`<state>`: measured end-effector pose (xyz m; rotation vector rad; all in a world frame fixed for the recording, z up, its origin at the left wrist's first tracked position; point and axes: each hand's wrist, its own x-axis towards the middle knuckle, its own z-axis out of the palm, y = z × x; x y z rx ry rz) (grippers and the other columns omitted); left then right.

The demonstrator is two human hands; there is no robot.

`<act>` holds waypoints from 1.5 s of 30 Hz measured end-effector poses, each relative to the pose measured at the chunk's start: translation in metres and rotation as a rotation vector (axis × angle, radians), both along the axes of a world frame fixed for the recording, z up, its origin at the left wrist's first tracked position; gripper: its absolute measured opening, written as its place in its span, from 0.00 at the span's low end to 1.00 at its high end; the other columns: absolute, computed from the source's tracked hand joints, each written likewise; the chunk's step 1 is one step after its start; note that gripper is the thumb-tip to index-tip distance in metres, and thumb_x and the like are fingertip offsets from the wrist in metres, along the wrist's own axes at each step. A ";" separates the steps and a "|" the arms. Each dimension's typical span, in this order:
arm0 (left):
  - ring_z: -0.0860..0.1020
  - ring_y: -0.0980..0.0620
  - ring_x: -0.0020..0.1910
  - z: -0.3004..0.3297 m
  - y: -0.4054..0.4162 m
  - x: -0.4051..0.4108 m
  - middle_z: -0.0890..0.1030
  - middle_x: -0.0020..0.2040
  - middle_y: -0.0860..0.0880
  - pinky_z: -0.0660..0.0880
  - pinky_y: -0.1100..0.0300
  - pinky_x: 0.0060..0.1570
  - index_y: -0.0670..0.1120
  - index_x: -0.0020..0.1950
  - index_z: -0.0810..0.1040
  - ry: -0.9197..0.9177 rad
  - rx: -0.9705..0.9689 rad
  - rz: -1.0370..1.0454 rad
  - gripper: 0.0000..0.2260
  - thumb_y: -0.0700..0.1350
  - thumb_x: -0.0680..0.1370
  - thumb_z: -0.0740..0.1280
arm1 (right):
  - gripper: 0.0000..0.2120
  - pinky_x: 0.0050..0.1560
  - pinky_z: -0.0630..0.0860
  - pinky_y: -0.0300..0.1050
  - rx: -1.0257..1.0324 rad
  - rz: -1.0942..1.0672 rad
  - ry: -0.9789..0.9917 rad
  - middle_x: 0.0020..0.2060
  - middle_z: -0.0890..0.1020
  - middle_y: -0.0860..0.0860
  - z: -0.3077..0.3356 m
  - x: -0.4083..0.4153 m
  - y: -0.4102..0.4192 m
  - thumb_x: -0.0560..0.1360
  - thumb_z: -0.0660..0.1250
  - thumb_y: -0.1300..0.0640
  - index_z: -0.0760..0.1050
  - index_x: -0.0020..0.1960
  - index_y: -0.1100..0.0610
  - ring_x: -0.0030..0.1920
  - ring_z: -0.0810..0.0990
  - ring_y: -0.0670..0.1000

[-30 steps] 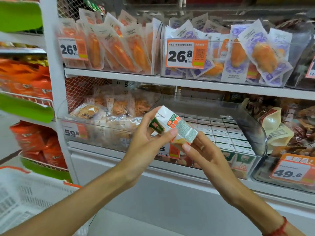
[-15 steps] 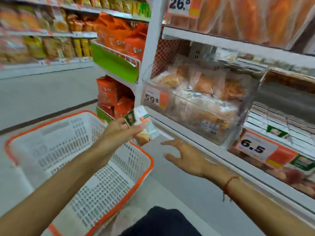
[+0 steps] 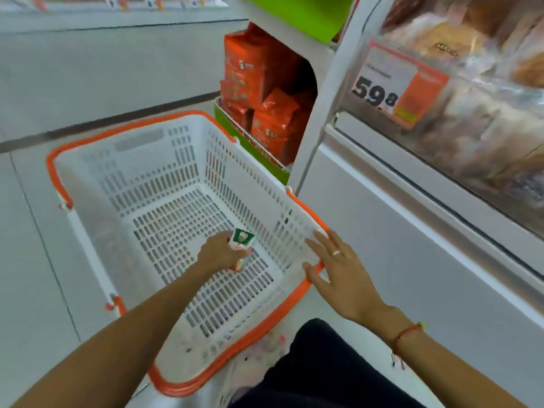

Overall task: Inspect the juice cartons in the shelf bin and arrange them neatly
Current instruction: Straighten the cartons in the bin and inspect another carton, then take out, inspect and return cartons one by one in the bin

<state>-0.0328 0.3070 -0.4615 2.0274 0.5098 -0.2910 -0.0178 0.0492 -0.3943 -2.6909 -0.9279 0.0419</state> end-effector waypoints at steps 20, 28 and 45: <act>0.68 0.46 0.72 -0.038 0.007 -0.014 0.66 0.75 0.45 0.66 0.53 0.67 0.45 0.75 0.65 0.320 0.328 -0.154 0.26 0.50 0.79 0.66 | 0.22 0.75 0.57 0.51 -0.021 -0.102 0.127 0.74 0.66 0.47 0.000 -0.008 0.003 0.81 0.55 0.43 0.71 0.70 0.52 0.78 0.50 0.48; 0.76 0.52 0.63 0.127 -0.041 -0.045 0.76 0.67 0.56 0.71 0.55 0.60 0.54 0.69 0.72 -0.099 0.581 -0.329 0.19 0.58 0.80 0.62 | 0.17 0.56 0.74 0.42 -0.216 -0.193 0.196 0.59 0.80 0.46 0.094 -0.026 -0.045 0.79 0.62 0.45 0.72 0.67 0.47 0.56 0.79 0.48; 0.81 0.55 0.49 0.376 -0.272 -0.021 0.82 0.47 0.59 0.75 0.58 0.45 0.58 0.56 0.81 -0.806 0.696 -0.867 0.09 0.53 0.78 0.65 | 0.07 0.46 0.79 0.50 -0.041 -0.493 -0.161 0.45 0.84 0.41 0.311 -0.120 -0.283 0.79 0.65 0.49 0.80 0.53 0.42 0.44 0.81 0.42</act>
